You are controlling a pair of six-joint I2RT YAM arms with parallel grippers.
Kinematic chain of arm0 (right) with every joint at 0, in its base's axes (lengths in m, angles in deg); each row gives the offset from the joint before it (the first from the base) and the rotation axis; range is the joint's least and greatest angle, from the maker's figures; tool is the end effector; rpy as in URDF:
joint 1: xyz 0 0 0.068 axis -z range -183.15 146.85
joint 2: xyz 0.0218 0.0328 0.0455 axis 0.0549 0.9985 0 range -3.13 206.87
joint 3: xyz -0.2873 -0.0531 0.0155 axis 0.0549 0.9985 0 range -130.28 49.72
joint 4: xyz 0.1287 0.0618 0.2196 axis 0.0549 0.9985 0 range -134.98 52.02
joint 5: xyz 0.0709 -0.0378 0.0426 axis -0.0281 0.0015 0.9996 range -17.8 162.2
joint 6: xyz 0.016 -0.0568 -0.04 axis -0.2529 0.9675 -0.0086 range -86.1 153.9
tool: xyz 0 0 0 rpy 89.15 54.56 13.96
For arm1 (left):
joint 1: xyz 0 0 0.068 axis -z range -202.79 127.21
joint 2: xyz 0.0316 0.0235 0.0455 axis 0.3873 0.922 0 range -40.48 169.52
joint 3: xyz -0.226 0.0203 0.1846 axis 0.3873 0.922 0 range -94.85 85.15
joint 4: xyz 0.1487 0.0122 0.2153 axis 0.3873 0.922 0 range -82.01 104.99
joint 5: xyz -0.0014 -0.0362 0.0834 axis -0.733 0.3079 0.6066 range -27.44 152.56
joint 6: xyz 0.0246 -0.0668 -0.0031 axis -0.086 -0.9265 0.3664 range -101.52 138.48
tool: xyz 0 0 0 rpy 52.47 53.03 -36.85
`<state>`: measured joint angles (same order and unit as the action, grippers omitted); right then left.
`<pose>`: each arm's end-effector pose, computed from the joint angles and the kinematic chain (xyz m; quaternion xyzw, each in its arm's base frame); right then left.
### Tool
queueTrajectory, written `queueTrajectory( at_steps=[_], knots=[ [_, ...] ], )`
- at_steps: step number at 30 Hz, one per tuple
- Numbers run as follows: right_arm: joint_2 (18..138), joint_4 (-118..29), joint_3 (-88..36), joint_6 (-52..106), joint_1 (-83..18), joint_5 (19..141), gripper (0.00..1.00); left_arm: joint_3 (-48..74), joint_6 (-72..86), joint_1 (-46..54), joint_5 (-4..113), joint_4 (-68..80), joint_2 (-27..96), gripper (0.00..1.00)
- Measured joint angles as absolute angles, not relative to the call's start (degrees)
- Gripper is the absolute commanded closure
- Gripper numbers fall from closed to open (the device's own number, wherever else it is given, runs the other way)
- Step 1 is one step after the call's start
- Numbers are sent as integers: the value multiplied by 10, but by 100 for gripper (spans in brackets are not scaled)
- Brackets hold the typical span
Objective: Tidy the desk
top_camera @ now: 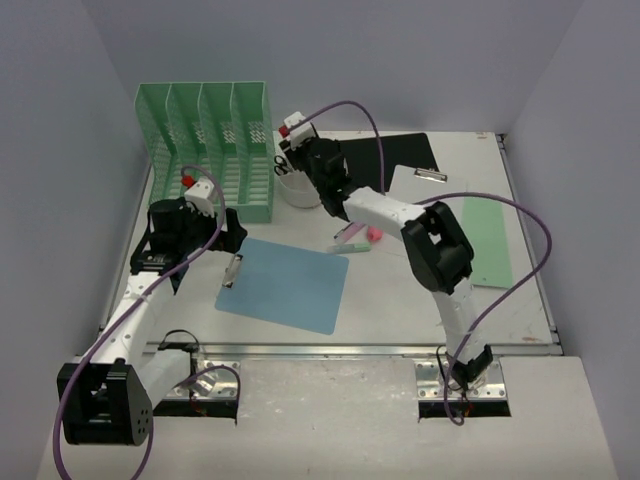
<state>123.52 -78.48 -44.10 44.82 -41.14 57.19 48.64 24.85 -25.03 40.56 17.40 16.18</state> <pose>0.4500 0.3324 0.2606 -0.2040 0.6729 0.0758 0.7070 0.2273 -0.0131 0.2595 0.1265 0.8442 -0.1274 0.5051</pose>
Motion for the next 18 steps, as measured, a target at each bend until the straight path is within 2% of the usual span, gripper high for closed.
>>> queueTrajectory(
  at_steps=[5,8,9,11,14,18],
  knots=[
    [1095,-631,-409,354,-385,561,52,486,248,-250,409,177,149,0],
    [1026,-507,-408,269,-333,565,52,486,247,-250,410,177,143,0],
    [1012,-464,-409,243,-310,568,56,486,247,-250,410,177,141,0],
    [1000,-399,-404,217,-270,583,57,486,247,-250,410,177,138,0],
    [988,-360,-335,225,-223,610,51,486,247,-250,410,177,134,0],
    [984,-334,-227,321,-218,684,39,486,251,-250,409,177,132,0]
  ],
)
